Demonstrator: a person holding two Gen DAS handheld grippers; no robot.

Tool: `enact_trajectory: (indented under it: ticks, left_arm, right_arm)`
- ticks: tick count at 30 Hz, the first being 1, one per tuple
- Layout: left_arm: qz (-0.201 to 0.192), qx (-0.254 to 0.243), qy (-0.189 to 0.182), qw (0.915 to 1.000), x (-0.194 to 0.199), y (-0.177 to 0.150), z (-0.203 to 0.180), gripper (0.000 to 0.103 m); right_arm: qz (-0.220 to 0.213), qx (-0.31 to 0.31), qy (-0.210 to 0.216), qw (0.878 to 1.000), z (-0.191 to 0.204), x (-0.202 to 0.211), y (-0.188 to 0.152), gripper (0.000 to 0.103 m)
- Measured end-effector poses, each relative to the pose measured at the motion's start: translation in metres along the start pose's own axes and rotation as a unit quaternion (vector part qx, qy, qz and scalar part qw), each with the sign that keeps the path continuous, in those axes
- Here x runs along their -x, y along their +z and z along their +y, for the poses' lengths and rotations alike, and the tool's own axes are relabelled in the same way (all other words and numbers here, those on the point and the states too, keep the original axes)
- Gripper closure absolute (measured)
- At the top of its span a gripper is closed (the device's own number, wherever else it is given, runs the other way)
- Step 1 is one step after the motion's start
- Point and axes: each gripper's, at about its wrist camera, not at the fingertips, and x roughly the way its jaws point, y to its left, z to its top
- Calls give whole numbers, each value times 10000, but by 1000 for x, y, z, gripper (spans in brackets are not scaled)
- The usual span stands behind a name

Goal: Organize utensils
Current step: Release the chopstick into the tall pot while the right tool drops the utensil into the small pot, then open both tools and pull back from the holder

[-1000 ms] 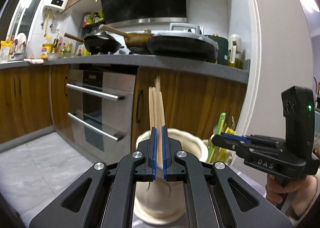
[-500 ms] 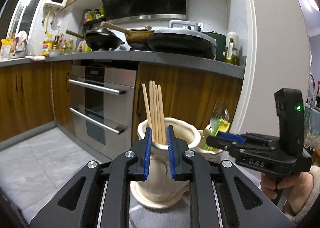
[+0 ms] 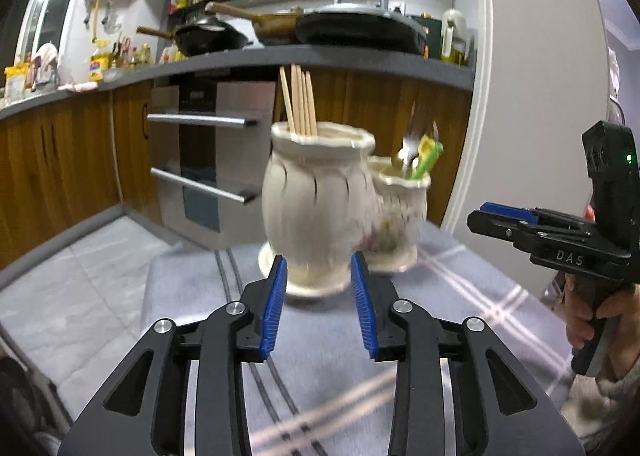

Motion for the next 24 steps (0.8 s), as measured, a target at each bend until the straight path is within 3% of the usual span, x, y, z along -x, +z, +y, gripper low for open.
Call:
enact_trajectory:
  ticks: [5, 7, 13, 18, 24]
  left_arm:
    - [-94, -99, 172, 9998, 9, 2, -9, 55]
    - [-185, -165, 274, 9993, 11, 5, -13, 46]
    - [-455, -301, 579, 9968, 15, 8, -19, 25]
    - [-461, -330, 728, 9957, 14, 5, -19, 21]
    - [-526, -283, 812, 9949, 15, 2, -17, 13]
  right_arm:
    - [-56, -16, -55, 10000, 3, 4, -5, 48]
    - [-278, 15, -182, 9994, 3, 9, -4, 35]
    - [-608, 47, -402, 9973, -3, 9, -6, 17]
    - [-658, 36, -446, 9968, -5, 8, -14, 7]
    - [-731, 145, -424, 9963, -3, 9, -16, 6]
